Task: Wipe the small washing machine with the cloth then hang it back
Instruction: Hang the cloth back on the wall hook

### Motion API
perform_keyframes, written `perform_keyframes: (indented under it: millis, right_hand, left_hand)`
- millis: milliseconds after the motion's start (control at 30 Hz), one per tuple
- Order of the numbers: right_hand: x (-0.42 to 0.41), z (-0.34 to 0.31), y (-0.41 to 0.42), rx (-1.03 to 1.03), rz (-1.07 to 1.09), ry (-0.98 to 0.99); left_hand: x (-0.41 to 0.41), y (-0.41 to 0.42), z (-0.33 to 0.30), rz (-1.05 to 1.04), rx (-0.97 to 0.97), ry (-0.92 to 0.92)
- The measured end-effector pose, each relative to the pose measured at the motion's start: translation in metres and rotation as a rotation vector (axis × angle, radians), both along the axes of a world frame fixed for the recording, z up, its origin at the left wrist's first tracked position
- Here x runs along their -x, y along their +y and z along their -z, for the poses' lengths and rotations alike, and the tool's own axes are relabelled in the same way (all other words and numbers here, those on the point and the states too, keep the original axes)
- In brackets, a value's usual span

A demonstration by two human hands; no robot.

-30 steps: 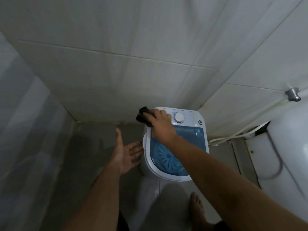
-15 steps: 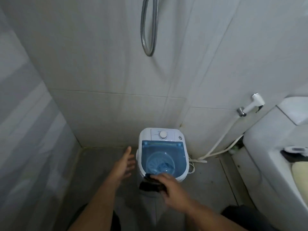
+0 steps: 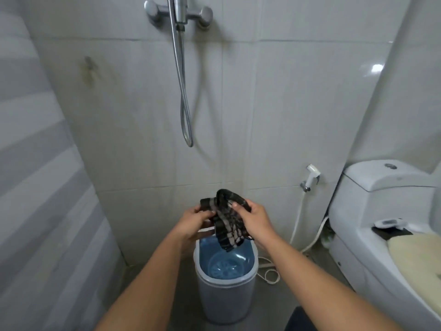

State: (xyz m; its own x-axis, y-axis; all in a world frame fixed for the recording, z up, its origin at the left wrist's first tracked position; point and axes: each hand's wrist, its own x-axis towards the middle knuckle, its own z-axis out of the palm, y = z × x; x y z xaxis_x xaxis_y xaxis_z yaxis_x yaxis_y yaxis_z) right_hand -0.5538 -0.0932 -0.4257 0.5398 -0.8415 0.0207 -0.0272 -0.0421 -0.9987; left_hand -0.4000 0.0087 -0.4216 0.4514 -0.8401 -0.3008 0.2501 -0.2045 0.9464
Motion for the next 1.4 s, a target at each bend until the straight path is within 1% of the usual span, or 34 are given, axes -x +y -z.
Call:
perform_keyframes:
  millis: [200, 333, 400, 500, 567, 667, 733, 800, 967, 1067, 1133, 1200, 1267, 1333, 1400]
  right_hand:
    - [-0.003, -0.062, -0.002, 0.012, -0.006, -0.069]
    - [-0.007, -0.090, -0.003, -0.035, -0.112, -0.084]
    - [-0.011, -0.103, 0.001, 0.045, -0.151, -0.027]
    - [-0.023, -0.120, 0.005, 0.176, -0.136, 0.048]
    - [-0.032, -0.132, 0.005, 0.250, -0.126, 0.053]
    - [-0.040, -0.154, 0.007, 0.348, -0.146, 0.025]
    - [-0.045, -0.169, 0.012, 0.400, -0.192, -0.010]
    - [-0.052, -0.183, 0.017, 0.422, -0.232, -0.025]
    - [-0.073, -0.219, 0.019, 0.427, -0.303, -0.049]
    - [-0.087, -0.240, 0.022, 0.381, -0.341, -0.080]
    - [-0.094, -0.255, 0.018, 0.331, -0.325, -0.098]
    - [-0.098, -0.268, 0.007, 0.327, -0.307, -0.054]
    - [-0.098, -0.278, -0.005, 0.394, -0.350, 0.072]
    - [-0.104, -0.282, -0.010, 0.395, -0.463, 0.163]
    - [-0.117, -0.284, -0.006, 0.355, -0.600, 0.194]
  left_hand:
    - [-0.006, 0.013, -0.055, -0.092, 0.151, -0.020]
    - [-0.010, 0.020, -0.090, -0.113, 0.227, -0.109]
    - [-0.011, 0.024, -0.106, -0.117, 0.256, -0.157]
    - [-0.013, 0.032, -0.127, -0.135, 0.289, -0.251]
    - [-0.017, 0.037, -0.136, -0.172, 0.303, -0.335]
    - [-0.026, 0.044, -0.146, -0.275, 0.311, -0.550]
    - [-0.031, 0.048, -0.154, -0.319, 0.336, -0.622]
    - [-0.033, 0.053, -0.163, -0.320, 0.375, -0.661]
    - [-0.042, 0.062, -0.178, -0.336, 0.459, -0.674]
    - [-0.057, 0.071, -0.186, -0.319, 0.474, -0.628]
    - [-0.069, 0.081, -0.192, -0.272, 0.474, -0.567]
    - [-0.084, 0.089, -0.197, -0.239, 0.439, -0.544]
    - [-0.097, 0.092, -0.208, -0.241, 0.408, -0.601]
    - [-0.109, 0.086, -0.224, -0.260, 0.394, -0.759]
    - [-0.122, 0.080, -0.243, -0.235, 0.373, -0.901]
